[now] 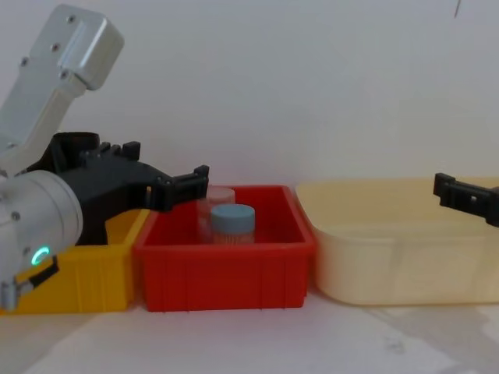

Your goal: Pick up the garbage bag with the one hand and transfer it to the other hand.

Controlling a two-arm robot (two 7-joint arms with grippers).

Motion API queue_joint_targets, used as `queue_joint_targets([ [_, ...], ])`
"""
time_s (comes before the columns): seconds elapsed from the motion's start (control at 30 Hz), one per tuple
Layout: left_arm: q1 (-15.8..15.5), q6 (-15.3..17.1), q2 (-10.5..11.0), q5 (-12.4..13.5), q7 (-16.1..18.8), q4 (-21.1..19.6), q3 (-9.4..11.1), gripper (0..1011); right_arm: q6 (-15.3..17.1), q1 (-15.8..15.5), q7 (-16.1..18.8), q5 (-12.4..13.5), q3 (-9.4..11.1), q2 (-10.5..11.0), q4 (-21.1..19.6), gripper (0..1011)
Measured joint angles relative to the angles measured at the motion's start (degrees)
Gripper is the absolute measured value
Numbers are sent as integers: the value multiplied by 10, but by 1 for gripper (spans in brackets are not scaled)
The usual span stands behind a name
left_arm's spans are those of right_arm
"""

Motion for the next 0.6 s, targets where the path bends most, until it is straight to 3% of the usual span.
queue_joint_targets([
  [0.3,-13,45,9,-8,-14,-36,-9,1001,22,31,12,4,-9,-10,10,1000],
  [0.5,-8,103,27,-21,-20,-92,-27,1001,55,72,28,10,-23,-23,27,999],
  [0.6,8,141,42,-30,-19,-130,-46,1001,75,98,37,13,-32,-31,40,999],
])
